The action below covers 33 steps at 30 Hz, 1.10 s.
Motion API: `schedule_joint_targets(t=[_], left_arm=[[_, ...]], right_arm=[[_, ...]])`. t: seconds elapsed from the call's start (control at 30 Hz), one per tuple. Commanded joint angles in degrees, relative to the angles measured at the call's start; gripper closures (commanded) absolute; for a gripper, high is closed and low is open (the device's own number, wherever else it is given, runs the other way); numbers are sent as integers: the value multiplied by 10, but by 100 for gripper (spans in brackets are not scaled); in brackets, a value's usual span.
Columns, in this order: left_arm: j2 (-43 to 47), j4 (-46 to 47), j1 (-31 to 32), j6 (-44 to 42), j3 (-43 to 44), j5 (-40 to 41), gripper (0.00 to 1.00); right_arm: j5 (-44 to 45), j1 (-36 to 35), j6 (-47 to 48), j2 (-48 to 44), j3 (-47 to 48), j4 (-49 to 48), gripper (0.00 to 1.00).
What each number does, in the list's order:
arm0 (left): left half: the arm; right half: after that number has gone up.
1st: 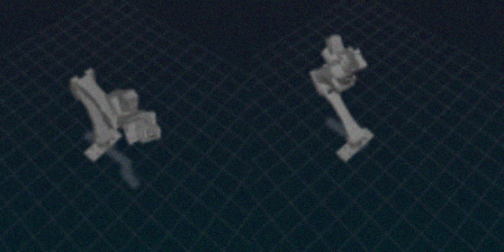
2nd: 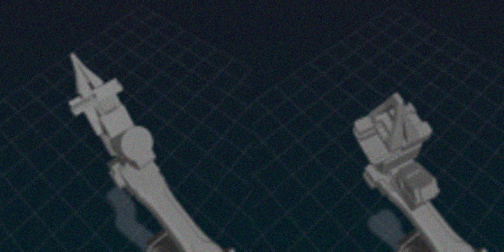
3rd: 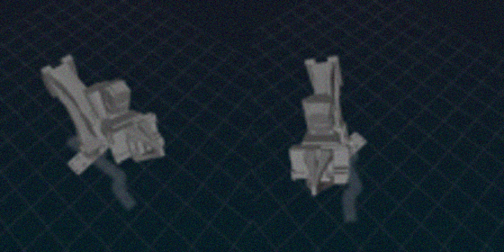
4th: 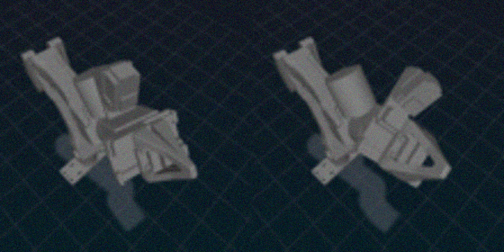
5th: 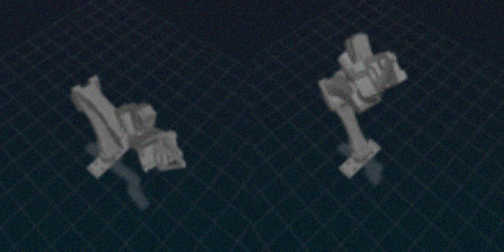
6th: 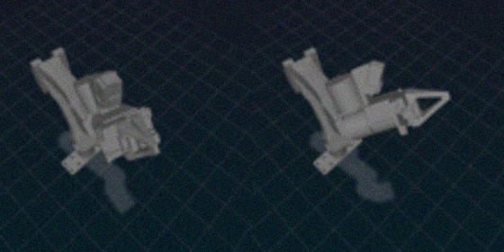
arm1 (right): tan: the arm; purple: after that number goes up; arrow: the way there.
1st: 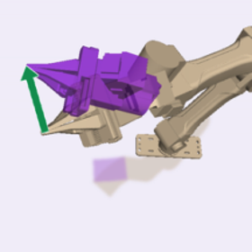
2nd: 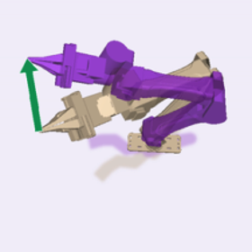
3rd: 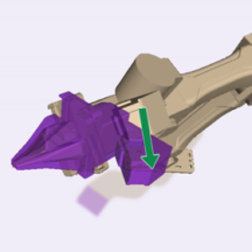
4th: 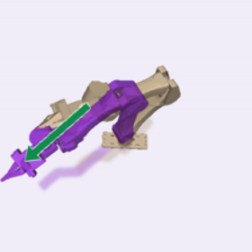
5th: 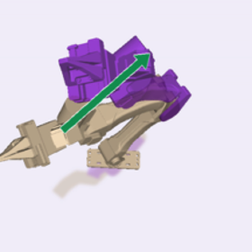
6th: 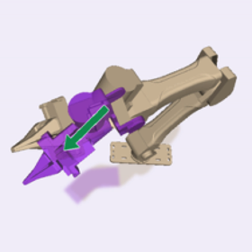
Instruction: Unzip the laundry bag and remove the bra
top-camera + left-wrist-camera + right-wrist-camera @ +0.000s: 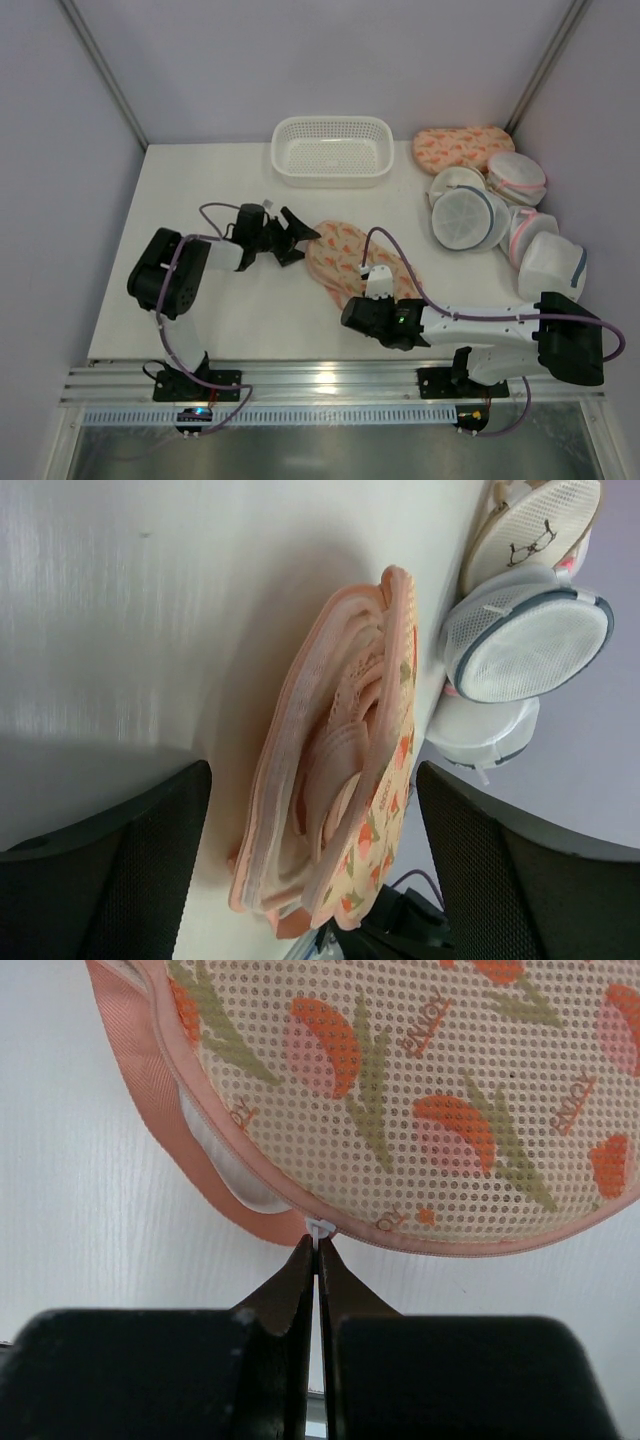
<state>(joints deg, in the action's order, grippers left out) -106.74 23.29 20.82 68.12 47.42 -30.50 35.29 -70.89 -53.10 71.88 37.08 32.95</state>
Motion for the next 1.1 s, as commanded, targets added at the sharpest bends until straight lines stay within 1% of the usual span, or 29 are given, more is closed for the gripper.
schedule_joint_targets(t=[0.0, 0.1, 0.17, 0.2, 0.23, 0.27, 0.3, 0.33, 0.4, 0.43, 0.47, 0.53, 0.6, 0.67, 0.7, 0.8, 0.93, 1.03, 1.07], left_arm=[[39, 39, -2, 7, -51, 14, 14], [113, 13, -2, 6, -117, 41, 13], [158, -21, -1, 8, -150, 63, 11], [206, -36, 0, 9, -177, 69, 11], [231, -51, 4, 10, -188, 76, 10], [255, -68, 6, 13, -199, 99, 10], [304, -113, 11, 15, -213, 112, 10], [328, -135, 25, 18, -218, 126, 10], [372, -171, 44, 30, -227, 159, 5], [408, -191, 54, 35, -231, 166, 4], [421, -196, 74, 42, -232, 171, 3], [438, -192, 92, 68, -232, 180, 1], [435, -178, 120, 86, -231, 187, 1], [410, -162, 138, 97, -225, 191, 1], [400, -154, 157, 106, -224, 190, 1], [350, -116, 192, 121, -217, 186, 1], [288, -72, 215, 142, -209, 181, 3], [250, -14, 219, 154, -213, 182, 16], [242, 2, 220, 162, -215, 181, 29]], right_arm=[[1, 0, 10, -14, 8, -17, 96], [-8, 0, 24, -9, 7, -48, 96], [-34, 0, 55, -7, 5, -79, 96], [-49, -1, 69, -9, -1, -121, 96], [-75, 0, 93, -11, -4, -141, 96], [-87, -1, 104, -17, -8, -162, 96], [-101, 0, 113, -21, -13, -202, 96], [-112, 0, 124, -24, -17, -219, 96], [-141, 0, 146, -25, -17, -259, 96], [-149, 0, 153, -24, -15, -269, 96], [-163, 0, 164, -21, -14, -278, 96], [-179, -1, 172, -10, -8, -297, 96], [-204, 0, 181, -4, -8, -321, 96], [-218, 0, 186, 3, -10, -344, 96], [-228, 0, 187, 4, -10, -353, 96], [-233, -1, 190, 11, -7, -356, 96], [-237, 0, 191, 6, -10, -358, 96], [-239, -1, 190, 0, -12, -357, 96], [-239, 0, 191, -3, -14, -354, 96]])
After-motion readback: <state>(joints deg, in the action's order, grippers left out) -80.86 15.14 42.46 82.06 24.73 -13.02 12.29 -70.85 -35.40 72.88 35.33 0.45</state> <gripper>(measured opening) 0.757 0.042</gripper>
